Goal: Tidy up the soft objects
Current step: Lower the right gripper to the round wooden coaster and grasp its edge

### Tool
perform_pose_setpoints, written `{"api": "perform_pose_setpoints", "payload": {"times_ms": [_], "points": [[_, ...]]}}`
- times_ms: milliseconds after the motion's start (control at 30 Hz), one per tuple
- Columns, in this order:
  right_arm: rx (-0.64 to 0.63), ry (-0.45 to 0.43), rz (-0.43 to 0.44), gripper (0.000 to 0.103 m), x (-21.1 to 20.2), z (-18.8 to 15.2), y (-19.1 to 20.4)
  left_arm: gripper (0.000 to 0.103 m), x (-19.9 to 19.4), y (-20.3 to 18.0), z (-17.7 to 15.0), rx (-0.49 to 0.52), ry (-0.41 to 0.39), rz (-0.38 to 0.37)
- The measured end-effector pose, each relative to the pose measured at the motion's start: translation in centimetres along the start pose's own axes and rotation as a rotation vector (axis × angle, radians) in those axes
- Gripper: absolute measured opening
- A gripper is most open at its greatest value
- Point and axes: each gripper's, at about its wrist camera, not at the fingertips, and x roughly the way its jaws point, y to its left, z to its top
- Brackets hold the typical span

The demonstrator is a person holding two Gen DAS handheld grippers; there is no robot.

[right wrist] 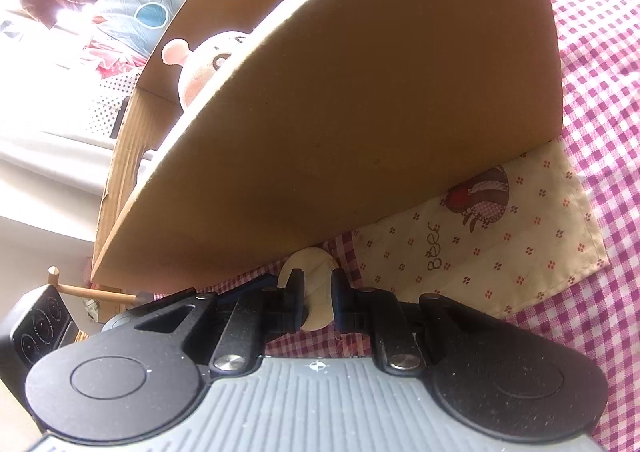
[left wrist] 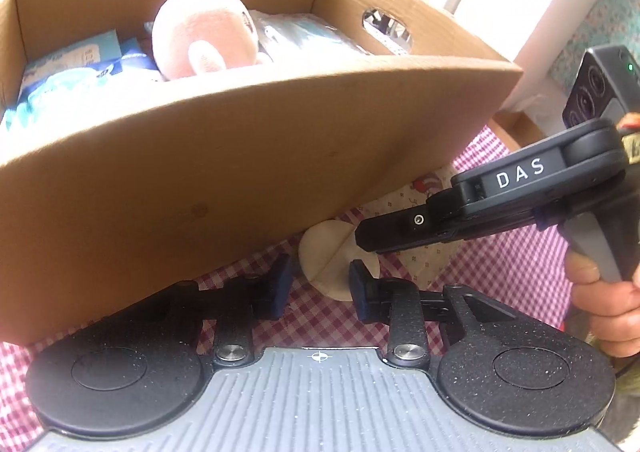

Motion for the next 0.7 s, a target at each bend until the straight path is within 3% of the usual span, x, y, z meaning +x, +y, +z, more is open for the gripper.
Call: {"api": "perform_pose_setpoints", "payload": {"times_ms": [100,233,333,467,633,700], "points": [[-0.041,-0.010,-0.049,0.016,0.2,0.2,0.7,0.031,-0.3,0.8,-0.1,-0.031,-0.005,-0.031],[-0.048,0.006,-0.034,0.022,0.4,0.1,1.1,0.033,-0.1,0.2,-0.7,-0.003,-0.013,-0.027],[-0.002,0.018,0.013,0.026,0.3,0.2,0.5,0.042,-0.2,-0.3,-0.9,0.025,-0.018,-0.016],[0.065,0.027,0.088,0.026,0.2,0.2,-0.8,0.066,-0.2,-0.7,-1.0,0.049,-0.013,-0.028],[0.110,0.015,0.181,0.026,-0.1,0.2,-1.6,0.064,0.4,-2.2,-0.7,0.102,-0.009,0.009],[0.126,0.015,0.225,0.026,-0.3,0.2,-2.0,0.056,0.4,-2.5,-0.7,0.113,-0.013,0.041]]}}
